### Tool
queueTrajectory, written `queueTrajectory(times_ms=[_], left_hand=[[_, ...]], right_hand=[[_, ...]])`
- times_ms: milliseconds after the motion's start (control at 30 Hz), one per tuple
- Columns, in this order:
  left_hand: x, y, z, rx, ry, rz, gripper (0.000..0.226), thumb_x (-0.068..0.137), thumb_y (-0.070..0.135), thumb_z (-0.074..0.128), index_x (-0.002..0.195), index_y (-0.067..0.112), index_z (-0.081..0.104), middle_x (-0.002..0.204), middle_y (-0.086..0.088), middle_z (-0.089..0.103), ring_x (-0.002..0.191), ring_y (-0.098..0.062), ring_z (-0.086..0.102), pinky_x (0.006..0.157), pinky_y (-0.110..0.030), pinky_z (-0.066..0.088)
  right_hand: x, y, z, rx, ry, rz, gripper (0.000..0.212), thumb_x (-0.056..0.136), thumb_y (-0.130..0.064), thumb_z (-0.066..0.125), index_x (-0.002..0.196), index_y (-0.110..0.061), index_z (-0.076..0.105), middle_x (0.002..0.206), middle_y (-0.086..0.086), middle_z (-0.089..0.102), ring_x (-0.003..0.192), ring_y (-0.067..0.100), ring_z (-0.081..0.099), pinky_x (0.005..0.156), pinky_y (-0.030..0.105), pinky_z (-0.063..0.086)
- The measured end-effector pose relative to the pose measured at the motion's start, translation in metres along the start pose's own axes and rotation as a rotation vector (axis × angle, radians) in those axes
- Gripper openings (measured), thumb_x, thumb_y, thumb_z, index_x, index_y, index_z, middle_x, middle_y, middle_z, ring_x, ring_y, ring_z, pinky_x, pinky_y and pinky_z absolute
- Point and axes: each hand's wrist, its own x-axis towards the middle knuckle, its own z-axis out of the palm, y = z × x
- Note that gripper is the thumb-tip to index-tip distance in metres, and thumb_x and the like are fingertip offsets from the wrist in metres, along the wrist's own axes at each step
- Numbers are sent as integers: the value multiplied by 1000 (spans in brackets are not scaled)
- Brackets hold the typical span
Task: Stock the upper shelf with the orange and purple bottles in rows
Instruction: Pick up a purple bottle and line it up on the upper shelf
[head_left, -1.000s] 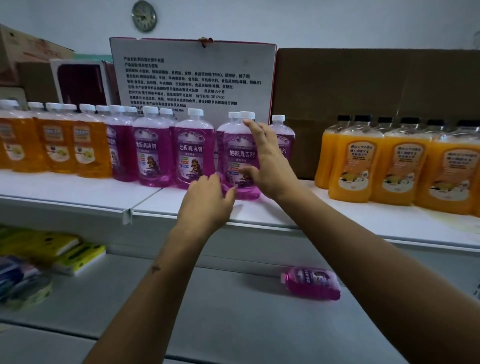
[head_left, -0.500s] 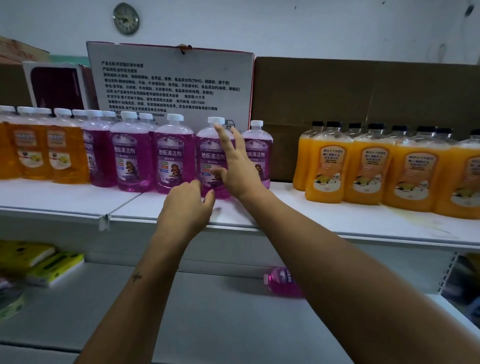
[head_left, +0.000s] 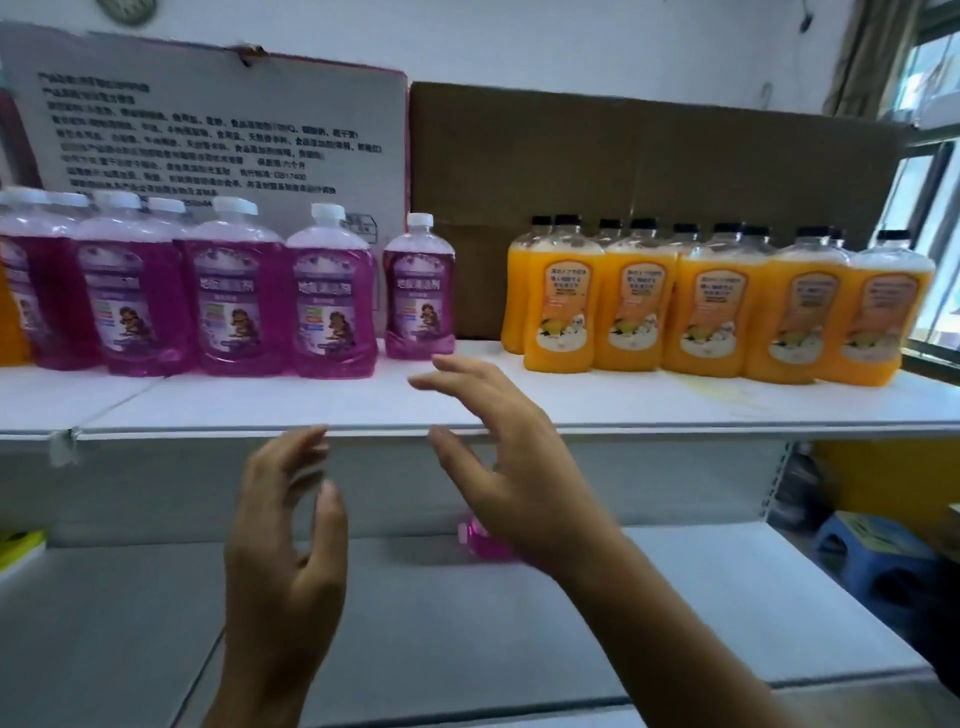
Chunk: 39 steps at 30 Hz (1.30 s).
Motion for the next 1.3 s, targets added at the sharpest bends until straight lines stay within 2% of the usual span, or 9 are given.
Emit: queueTrajectory(times_ms=[200,367,433,500,733,900,1000,1167,1300], left_hand=[[-62,-9,34,-125,-151,-166,33,93,20,49,123,12,59,120,0,58,111,-5,58,92,-7,40],[-128,-36,73,-156,-331,-469,30,97,9,52,120,28,56,121,12,56,110,2,56,89,-18,48],[-153,-48,84,-145,-390,-523,42,95,-2,54,117,34,56,120,15,55,110,-2,57,91,-23,48],[-168,-57,92,-124,-451,-559,47,94,-3,55,115,39,55,120,16,54,110,-5,58,87,-12,45],[-159,-93,108,-25,-477,-636,38,97,6,55,123,33,51,125,9,55,110,1,55,85,-8,39],[-134,-124,143,11,-538,-736,44,99,16,55,141,22,43,136,5,49,113,-8,52,82,-5,37],[-111,-146,169,120,-463,-636,46,98,8,56,142,8,44,131,-7,57,109,-14,56,79,-1,39],[-80,-190,226,285,-573,-506,48,93,13,64,137,4,49,131,-17,55,118,-27,56,99,-30,46],[-80,-209,266,446,-750,-488,52,93,33,64,137,10,49,136,-13,49,119,-32,53,99,-45,45]], right_hand=[[-97,27,-4,121,389,49,25,92,-2,56,102,-17,73,114,-8,69,115,11,63,95,19,47],[-175,70,16,103,491,383,35,90,-1,53,92,-31,70,104,-14,71,105,9,66,91,19,50],[-200,89,24,72,472,506,47,91,9,56,94,-36,69,105,-13,71,105,9,66,90,23,50],[-215,105,27,66,453,595,58,88,16,56,96,-40,69,107,-13,71,107,9,66,90,24,50],[-200,166,36,161,344,712,58,92,7,57,99,-49,66,111,-12,70,103,3,66,83,8,46],[-158,234,57,238,260,685,51,89,10,64,100,-39,61,118,6,64,109,17,63,93,36,55],[-133,273,72,178,224,677,36,86,9,67,93,-26,66,117,4,62,108,20,62,96,47,53],[-97,333,94,96,131,688,36,83,0,74,118,-10,68,135,10,52,124,27,52,103,45,48],[-84,362,106,3,-47,718,46,90,0,63,131,-19,64,156,13,30,134,33,46,102,26,38]])
